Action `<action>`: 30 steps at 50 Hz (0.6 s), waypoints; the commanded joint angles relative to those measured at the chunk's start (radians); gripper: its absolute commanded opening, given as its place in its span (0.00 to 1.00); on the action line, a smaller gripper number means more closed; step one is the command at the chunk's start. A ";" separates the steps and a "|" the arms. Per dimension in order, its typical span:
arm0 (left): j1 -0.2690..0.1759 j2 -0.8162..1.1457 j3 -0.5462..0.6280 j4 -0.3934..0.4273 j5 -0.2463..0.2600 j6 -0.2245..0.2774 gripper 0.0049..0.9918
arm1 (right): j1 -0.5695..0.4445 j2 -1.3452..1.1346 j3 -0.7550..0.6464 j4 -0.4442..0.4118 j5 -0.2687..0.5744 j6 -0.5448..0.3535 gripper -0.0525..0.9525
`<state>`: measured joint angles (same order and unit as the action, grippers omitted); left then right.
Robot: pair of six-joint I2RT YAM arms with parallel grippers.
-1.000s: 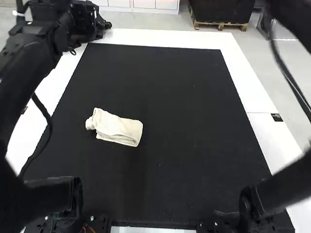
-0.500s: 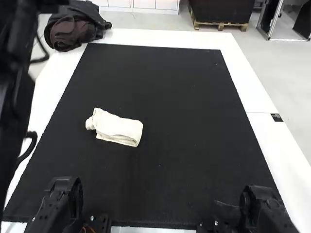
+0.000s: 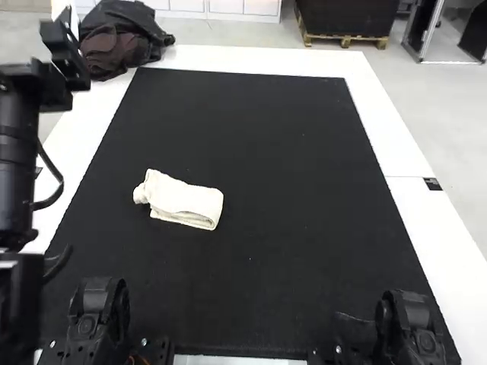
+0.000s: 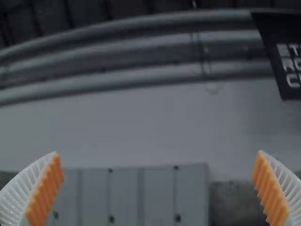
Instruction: Fold the towel.
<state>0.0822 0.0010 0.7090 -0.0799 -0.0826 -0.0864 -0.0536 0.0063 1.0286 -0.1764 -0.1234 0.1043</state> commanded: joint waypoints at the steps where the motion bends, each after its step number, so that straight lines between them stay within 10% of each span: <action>1: -0.002 -0.006 -0.121 0.094 -0.040 -0.001 0.98 | 0.000 -0.002 -0.225 -0.029 0.103 -0.203 0.97; 11: -0.001 -0.006 -0.393 0.465 -0.083 0.057 0.98 | 0.001 -0.002 -0.527 0.175 0.039 -0.218 0.97; 16: -0.001 -0.004 -0.483 0.537 -0.085 0.074 0.98 | 0.003 -0.002 -0.677 0.311 -0.004 -0.233 0.97; 23: -0.002 -0.004 -0.583 0.568 -0.080 0.100 0.98 | 0.003 -0.003 -0.907 0.673 0.177 -0.224 0.97; 30: -0.004 -0.004 -0.677 0.595 -0.109 0.114 0.98 | 0.000 -0.003 -1.029 0.692 0.235 -0.239 0.97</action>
<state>0.0822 0.0010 0.0727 0.4889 -0.1547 -0.0044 -0.0536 0.0181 0.0521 0.5007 0.0158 -0.1135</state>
